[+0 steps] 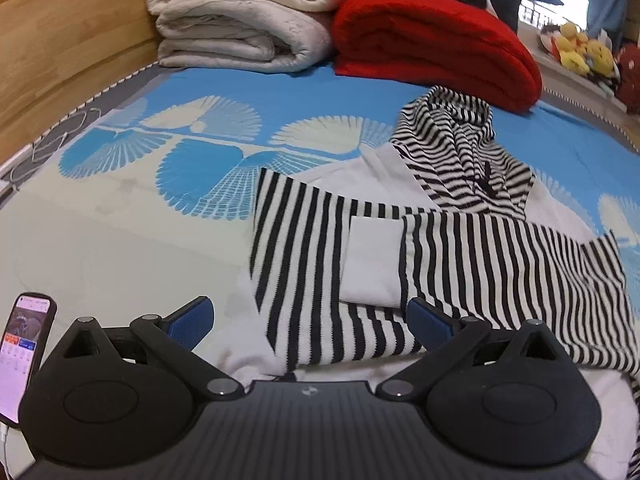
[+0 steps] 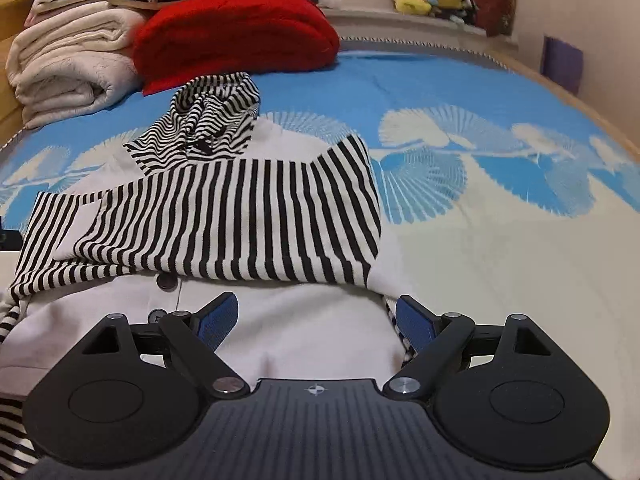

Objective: Fold small clothes

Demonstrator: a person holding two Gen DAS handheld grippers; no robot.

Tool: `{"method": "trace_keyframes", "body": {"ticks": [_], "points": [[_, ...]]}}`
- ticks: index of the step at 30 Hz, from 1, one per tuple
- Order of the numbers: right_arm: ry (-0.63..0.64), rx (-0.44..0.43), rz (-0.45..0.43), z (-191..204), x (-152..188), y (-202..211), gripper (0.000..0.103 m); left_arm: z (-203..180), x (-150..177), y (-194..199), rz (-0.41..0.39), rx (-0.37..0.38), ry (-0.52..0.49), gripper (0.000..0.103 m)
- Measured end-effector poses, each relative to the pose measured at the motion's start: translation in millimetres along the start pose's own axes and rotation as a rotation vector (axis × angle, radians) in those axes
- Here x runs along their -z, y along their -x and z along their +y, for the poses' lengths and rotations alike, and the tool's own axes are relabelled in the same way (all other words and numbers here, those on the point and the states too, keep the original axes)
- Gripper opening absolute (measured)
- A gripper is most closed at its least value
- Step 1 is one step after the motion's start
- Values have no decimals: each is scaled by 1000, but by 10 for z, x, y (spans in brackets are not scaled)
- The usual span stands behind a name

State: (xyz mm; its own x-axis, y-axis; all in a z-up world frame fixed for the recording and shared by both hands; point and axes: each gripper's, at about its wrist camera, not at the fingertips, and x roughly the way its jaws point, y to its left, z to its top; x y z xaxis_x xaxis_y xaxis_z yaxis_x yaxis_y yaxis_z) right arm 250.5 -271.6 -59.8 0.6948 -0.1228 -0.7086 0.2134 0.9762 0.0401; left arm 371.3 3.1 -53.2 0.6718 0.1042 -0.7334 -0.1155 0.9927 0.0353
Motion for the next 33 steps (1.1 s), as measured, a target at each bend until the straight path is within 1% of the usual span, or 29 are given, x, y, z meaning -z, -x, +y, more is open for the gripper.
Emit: {"method": "trace_keyframes", "body": {"ticks": [4,7,25,33], "points": [[17,-36,19,96,-27,-23,87,-85,11,-62,3,-13,-22,102],[45,-33,20,172,-48,-79,87,-94,6,-91,7,-15,-27,102],[14,-50,71,140,-10,-175,87,-75,4,-112,17,-10,-21,102],[21,-59,76,181,-8,-180,87,-57,1,-112,17,-8,-17,102]]}}
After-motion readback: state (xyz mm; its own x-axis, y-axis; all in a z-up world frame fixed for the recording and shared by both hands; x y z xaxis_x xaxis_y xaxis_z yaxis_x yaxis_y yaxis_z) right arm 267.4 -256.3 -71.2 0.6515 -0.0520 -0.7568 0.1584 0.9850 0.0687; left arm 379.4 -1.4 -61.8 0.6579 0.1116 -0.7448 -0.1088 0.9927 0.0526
